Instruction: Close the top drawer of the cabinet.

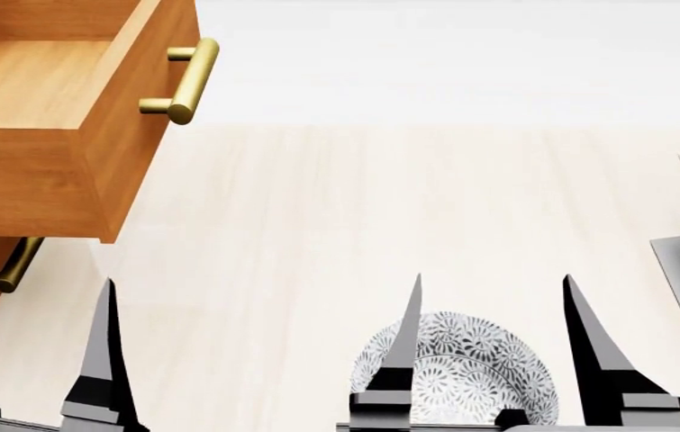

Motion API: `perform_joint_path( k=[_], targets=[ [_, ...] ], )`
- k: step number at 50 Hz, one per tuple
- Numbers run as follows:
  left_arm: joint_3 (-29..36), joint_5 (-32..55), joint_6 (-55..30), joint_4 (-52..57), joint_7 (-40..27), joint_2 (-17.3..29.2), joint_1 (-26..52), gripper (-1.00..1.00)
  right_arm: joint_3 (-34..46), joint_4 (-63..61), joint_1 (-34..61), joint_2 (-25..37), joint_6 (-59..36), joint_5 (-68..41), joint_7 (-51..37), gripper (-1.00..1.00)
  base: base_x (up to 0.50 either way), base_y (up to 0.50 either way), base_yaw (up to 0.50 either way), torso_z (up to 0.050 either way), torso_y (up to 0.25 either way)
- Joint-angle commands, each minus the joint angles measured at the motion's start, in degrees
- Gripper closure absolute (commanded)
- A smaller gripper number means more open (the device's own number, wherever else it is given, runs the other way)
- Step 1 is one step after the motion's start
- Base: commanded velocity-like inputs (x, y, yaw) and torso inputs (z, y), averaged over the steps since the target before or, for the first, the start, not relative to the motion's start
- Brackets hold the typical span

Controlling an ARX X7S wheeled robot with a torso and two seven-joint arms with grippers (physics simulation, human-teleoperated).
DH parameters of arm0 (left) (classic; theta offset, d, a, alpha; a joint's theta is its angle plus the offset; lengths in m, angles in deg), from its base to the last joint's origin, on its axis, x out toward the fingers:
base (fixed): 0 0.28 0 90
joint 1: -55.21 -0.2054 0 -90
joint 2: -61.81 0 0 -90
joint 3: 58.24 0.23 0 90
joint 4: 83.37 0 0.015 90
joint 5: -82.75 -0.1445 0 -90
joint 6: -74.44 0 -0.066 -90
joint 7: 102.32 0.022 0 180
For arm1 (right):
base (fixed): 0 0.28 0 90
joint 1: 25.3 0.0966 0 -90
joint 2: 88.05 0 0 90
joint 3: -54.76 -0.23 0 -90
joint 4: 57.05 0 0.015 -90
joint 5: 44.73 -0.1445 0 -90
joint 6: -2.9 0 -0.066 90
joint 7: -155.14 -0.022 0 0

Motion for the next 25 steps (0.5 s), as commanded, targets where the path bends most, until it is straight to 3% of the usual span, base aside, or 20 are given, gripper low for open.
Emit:
perform_joint_path(
  k=[1, 17, 25],
  targets=[
    [4.1, -0.6, -5.6, -0.7, 1.0, -1.2, 8.4, -1.00, -0.1, -0.7, 0.2, 0.5, -0.4, -0.8, -0.4, -1.00, 0.00, 0.00, 0.00, 0.000, 0.000],
    [11.9, -1.2, -12.8, -9.2, 4.7, -5.6, 29.9, -1.00, -1.0, -2.9, 0.6, 1.1, -2.1, -2.4, -1.2, -1.00, 0.00, 0.00, 0.00, 0.000, 0.000],
    [16.4, -1.8, -9.7, -16.1, 5.5, -6.4, 33.6, -1.00, -1.4, -2.9, 0.6, 1.5, -2.0, -2.9, -1.5, -1.00, 0.00, 0.00, 0.00, 0.000, 0.000]
  ],
)
